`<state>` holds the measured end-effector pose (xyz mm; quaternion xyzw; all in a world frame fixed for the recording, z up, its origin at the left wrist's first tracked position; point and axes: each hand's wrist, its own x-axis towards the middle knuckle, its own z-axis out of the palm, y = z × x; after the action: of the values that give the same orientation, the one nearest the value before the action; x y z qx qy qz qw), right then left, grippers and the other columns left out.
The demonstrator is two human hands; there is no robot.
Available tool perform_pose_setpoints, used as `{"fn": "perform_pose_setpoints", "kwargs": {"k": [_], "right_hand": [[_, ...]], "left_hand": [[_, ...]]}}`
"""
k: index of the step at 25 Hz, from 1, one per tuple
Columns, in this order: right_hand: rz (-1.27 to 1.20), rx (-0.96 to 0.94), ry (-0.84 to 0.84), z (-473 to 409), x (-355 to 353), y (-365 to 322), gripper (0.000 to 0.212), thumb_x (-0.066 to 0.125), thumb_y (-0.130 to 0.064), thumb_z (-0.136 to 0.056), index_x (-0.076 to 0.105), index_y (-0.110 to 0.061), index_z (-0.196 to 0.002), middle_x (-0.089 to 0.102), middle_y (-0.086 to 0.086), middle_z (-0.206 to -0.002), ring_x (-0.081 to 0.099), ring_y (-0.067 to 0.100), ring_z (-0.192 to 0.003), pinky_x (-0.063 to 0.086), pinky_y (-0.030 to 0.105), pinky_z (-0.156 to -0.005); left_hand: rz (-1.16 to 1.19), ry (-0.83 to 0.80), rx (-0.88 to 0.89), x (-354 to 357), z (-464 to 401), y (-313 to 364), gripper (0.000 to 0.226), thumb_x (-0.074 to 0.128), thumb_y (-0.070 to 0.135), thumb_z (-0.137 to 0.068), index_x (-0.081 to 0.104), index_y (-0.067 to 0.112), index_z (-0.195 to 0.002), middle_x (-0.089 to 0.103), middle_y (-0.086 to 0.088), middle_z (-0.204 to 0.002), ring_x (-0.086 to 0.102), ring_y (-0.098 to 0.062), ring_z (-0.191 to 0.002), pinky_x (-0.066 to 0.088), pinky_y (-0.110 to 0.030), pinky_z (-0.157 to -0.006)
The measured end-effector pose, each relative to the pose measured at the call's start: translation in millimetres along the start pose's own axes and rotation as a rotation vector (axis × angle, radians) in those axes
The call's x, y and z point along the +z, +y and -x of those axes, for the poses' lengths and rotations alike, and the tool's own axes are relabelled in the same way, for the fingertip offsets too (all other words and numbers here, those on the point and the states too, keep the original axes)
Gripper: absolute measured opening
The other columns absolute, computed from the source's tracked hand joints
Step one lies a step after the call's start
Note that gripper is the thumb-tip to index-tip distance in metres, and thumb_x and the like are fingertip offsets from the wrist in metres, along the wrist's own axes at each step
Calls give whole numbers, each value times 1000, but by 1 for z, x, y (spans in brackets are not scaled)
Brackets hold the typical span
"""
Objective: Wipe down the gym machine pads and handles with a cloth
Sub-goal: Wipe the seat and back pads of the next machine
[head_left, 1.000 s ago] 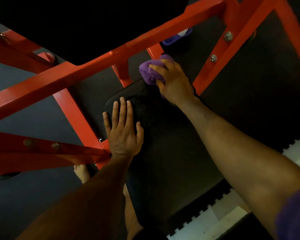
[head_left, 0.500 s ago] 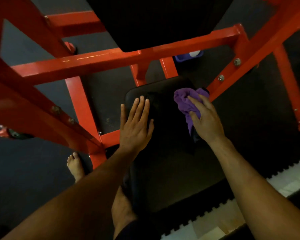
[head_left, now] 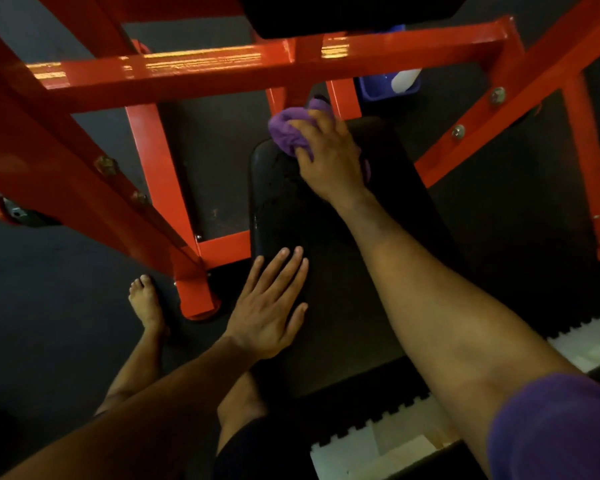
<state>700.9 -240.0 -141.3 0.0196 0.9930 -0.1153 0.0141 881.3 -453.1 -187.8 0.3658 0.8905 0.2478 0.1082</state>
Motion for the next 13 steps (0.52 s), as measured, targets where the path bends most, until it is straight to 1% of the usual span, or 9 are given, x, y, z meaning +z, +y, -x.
{"fn": "perform_pose_setpoints", "kwargs": {"k": [2,4,6,7,8,10,11,12,13], "right_hand": [[-44,-151,-59,9,12,-21,49,63,-21,-87,61,-21,-136,49,11,-149,45,41,-133,38,48,-112],[-46,-408,-185,32,17,-24,51,66,-16,-87,61,-24,-137,46,8,-153,39,41,-140,36,53,-114],[-1,-669,-290,44,1,14,50,64,-10,-89,60,-25,-136,40,5,-157,30,38,-147,34,58,-114],[32,-733,-347,43,-10,38,50,63,-9,-89,59,-24,-136,36,4,-160,27,37,-149,35,60,-113],[58,-722,-392,37,-22,59,50,63,-9,-89,58,-24,-137,32,3,-161,25,36,-150,36,61,-112],[60,-481,-355,14,-34,74,49,62,-10,-90,58,-24,-138,33,5,-160,29,37,-147,38,57,-112],[47,-343,-282,3,-30,63,48,61,-10,-91,59,-24,-137,37,7,-158,34,38,-144,39,55,-112],[20,-270,-212,-7,-20,40,46,61,-12,-91,61,-23,-135,43,9,-153,40,38,-140,40,53,-111],[-9,-280,-170,-14,-8,13,43,59,-14,-89,64,-22,-131,49,10,-148,46,39,-135,40,51,-110]], "left_hand": [[17,20,5,-3,-1,1,66,41,40,-103,30,9,-161,20,-6,-171,12,-26,-159,7,-53,-128],[23,22,21,-3,0,0,65,43,39,-103,33,10,-160,23,-6,-170,14,-26,-159,10,-55,-127],[18,31,41,-1,1,-2,64,46,38,-102,34,11,-160,25,-5,-169,16,-25,-159,12,-55,-127],[18,32,42,0,1,-3,65,47,39,-102,34,12,-160,25,-4,-169,16,-25,-159,13,-55,-127],[18,37,38,2,1,-5,65,47,39,-102,34,12,-160,25,-4,-170,15,-25,-159,12,-54,-127],[21,42,31,4,2,-5,66,48,39,-102,32,13,-161,23,-4,-170,14,-25,-159,10,-54,-127],[24,37,34,4,1,-5,66,48,39,-102,31,13,-161,23,-4,-170,13,-26,-159,9,-54,-127],[23,32,37,5,1,-5,66,49,39,-103,31,13,-161,22,-4,-170,13,-26,-159,9,-54,-127],[22,32,38,5,2,-6,66,49,39,-103,31,13,-161,22,-4,-170,13,-26,-159,10,-55,-127]]}}
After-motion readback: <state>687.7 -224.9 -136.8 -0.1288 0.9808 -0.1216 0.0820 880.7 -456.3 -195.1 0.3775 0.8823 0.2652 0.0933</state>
